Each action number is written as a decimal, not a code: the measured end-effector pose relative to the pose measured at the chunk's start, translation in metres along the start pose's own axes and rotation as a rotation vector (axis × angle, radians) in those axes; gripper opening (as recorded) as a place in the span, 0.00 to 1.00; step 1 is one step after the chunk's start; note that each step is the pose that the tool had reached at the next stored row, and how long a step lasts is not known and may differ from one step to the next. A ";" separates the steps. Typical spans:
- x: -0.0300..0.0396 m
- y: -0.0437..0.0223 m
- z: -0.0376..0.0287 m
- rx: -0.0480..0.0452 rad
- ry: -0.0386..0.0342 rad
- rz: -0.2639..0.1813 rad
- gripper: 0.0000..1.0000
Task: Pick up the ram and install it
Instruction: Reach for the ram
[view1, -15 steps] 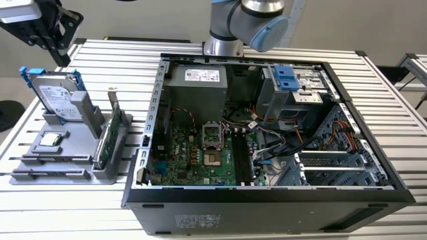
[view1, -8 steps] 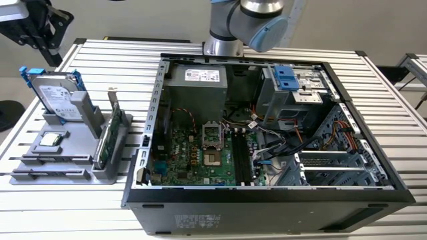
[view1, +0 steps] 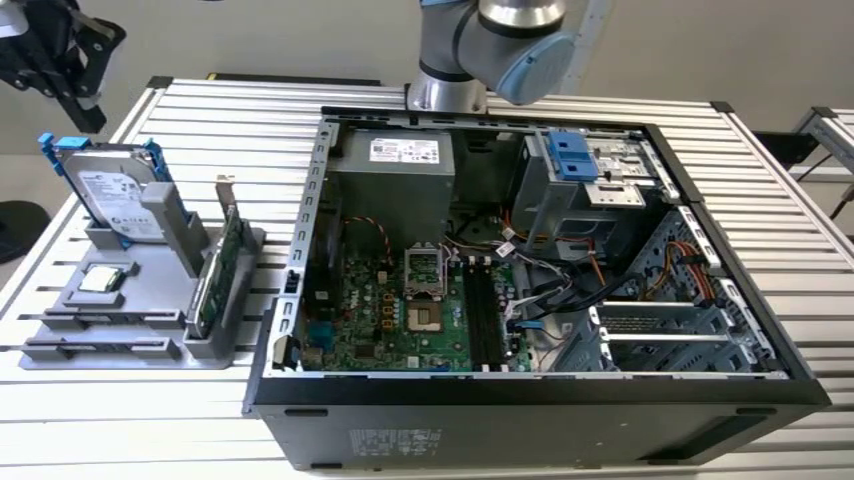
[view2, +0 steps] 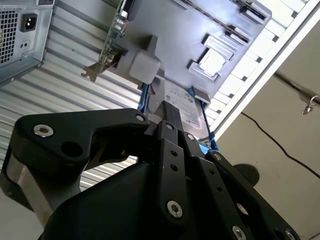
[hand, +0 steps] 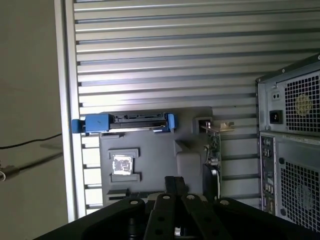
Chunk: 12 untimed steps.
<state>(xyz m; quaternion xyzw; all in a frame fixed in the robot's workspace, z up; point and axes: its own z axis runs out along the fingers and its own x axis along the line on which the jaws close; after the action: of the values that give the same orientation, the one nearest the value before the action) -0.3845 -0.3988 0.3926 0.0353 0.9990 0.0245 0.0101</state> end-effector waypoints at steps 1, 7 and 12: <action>0.0020 -0.0001 -0.0001 0.0000 0.0001 0.000 0.00; 0.0137 -0.0009 -0.0003 0.0000 0.0001 0.000 0.00; 0.0198 -0.0014 -0.0005 -0.0001 0.0002 0.000 0.00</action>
<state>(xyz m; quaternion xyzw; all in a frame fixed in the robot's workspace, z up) -0.4044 -0.3988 0.3927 0.0352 0.9990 0.0246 0.0101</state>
